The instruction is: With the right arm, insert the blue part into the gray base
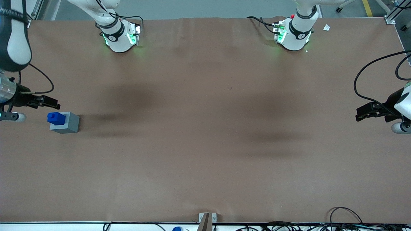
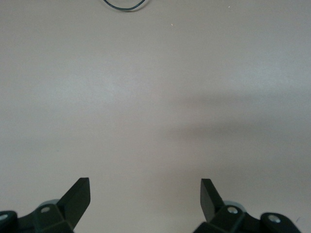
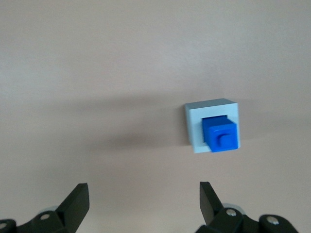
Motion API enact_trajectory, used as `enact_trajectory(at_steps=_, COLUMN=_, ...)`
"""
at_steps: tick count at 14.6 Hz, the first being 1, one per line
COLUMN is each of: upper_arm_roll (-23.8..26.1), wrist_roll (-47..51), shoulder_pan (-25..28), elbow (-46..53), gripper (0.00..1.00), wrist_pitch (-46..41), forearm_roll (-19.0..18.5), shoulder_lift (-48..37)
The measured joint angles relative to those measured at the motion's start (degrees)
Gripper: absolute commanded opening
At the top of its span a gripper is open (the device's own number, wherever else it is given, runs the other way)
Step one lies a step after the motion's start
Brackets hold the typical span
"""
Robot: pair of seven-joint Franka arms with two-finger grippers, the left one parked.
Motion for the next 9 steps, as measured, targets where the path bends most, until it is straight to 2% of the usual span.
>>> enact_trajectory(at_steps=4, upper_arm_roll=0.1, wrist_roll=4.35, shoulder_pan=4.41, elbow=-0.05, gripper=1.0, wrist_pitch=-2.58, forearm_roll=0.0, shoulder_lift=-4.06)
enact_trajectory(at_steps=9, upper_arm_roll=0.1, wrist_roll=4.56, shoulder_pan=6.3, elbow=-0.06, gripper=1.0, wrist_pitch=-5.47, forearm_roll=0.0, shoulder_lift=-8.36)
